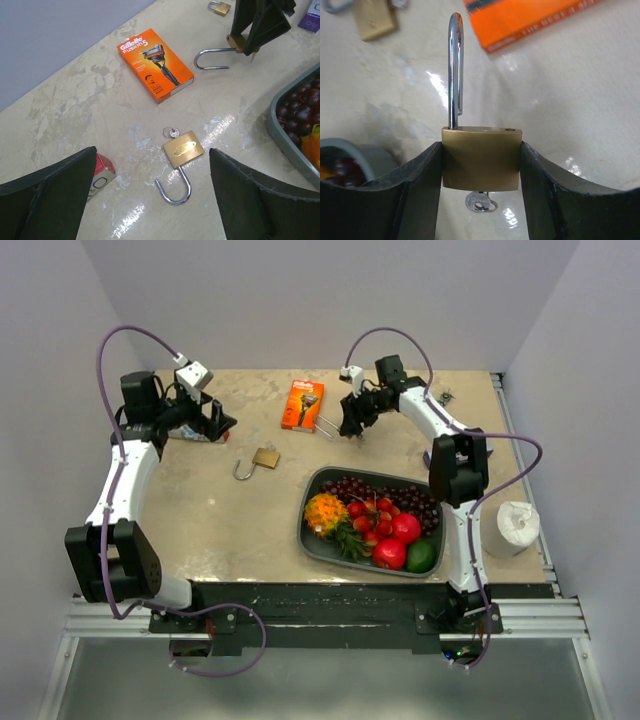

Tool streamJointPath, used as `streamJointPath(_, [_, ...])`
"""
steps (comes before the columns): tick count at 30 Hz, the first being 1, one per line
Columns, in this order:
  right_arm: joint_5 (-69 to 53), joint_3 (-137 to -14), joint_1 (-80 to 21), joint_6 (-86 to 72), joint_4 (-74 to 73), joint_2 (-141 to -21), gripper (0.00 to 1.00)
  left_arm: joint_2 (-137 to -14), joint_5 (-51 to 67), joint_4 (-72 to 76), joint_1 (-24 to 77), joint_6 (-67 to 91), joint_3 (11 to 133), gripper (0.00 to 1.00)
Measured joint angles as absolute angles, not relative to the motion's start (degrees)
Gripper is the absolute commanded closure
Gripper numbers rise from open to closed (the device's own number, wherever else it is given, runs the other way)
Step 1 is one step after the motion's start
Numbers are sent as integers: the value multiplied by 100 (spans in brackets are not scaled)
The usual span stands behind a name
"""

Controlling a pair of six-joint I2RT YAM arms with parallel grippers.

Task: Lock with the key
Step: Pick up the lock from the center of the board, then lock the lock.

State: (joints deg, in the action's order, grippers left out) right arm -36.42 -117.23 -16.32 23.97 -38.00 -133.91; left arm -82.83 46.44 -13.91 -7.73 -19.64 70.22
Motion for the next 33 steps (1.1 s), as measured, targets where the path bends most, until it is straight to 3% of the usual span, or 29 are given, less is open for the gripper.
streamJointPath(11, [-5212, -12060, -2681, 1959, -4209, -12774, 100, -7826, 5000, -2137, -196, -4510, 6617, 3])
streamJointPath(18, [-5704, -12272, -3253, 2534, -5334, -12776, 100, -7734, 4936, -2867, 676, -5778, 6466, 8])
streamJointPath(33, [-5990, -12278, -3186, 3461, -6377, -12776, 100, -7725, 4571, -3072, 1214, -6154, 6176, 42])
